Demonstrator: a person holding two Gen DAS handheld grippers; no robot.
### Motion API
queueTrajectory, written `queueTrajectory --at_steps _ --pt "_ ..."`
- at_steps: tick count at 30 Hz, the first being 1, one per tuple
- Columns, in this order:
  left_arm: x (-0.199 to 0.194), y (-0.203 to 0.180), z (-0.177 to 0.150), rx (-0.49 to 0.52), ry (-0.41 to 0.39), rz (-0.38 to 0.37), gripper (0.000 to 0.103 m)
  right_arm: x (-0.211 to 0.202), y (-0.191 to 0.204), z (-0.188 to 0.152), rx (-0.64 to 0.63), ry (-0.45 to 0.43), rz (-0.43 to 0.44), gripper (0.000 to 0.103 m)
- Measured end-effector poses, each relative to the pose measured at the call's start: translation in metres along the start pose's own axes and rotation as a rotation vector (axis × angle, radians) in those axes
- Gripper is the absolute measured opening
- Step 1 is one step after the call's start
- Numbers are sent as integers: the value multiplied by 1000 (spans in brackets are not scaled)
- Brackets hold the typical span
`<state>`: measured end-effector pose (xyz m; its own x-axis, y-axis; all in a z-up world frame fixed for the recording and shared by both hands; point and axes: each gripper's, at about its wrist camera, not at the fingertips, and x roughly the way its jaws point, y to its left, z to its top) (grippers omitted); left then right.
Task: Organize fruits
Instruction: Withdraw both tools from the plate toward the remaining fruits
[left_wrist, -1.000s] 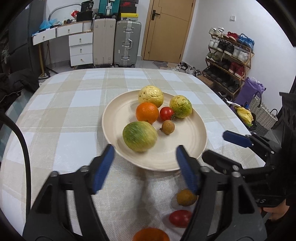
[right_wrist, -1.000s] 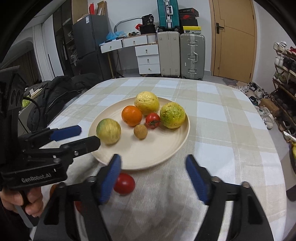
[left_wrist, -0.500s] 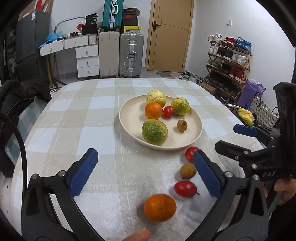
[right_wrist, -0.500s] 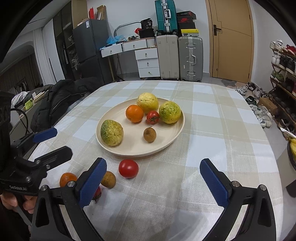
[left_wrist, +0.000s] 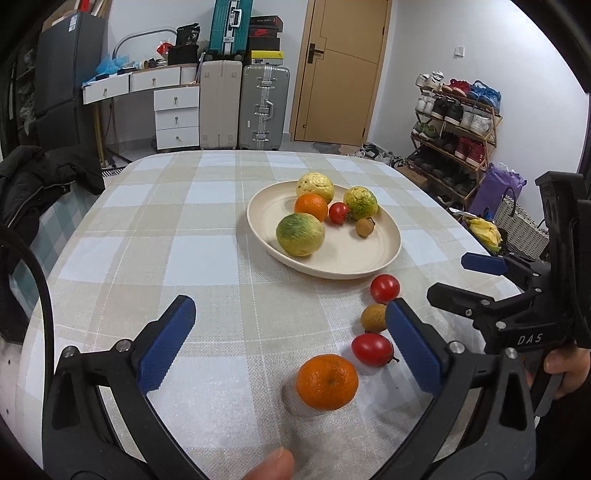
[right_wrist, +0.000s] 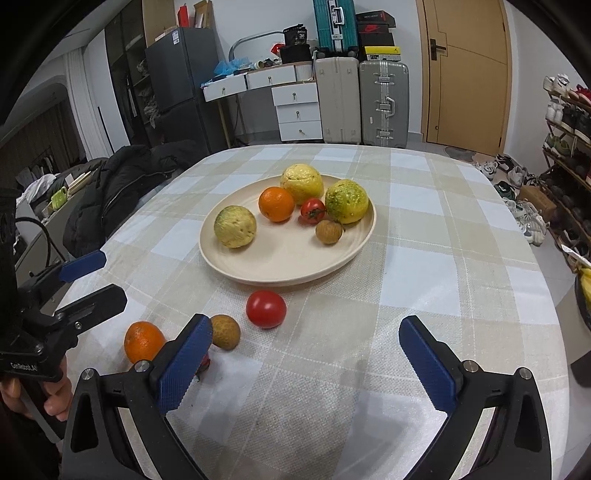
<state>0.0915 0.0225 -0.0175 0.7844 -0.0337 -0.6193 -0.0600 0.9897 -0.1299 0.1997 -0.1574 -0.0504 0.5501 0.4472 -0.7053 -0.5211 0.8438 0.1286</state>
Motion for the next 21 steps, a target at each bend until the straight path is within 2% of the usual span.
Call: queueTrajectory --at_steps 6,21 --pt "0 -2 0 -7 3 2 103 2 13 -1 -47 24 13 103" --pt "7 -8 -17 104 87 30 103 18 35 -13 -121 107 33 103"
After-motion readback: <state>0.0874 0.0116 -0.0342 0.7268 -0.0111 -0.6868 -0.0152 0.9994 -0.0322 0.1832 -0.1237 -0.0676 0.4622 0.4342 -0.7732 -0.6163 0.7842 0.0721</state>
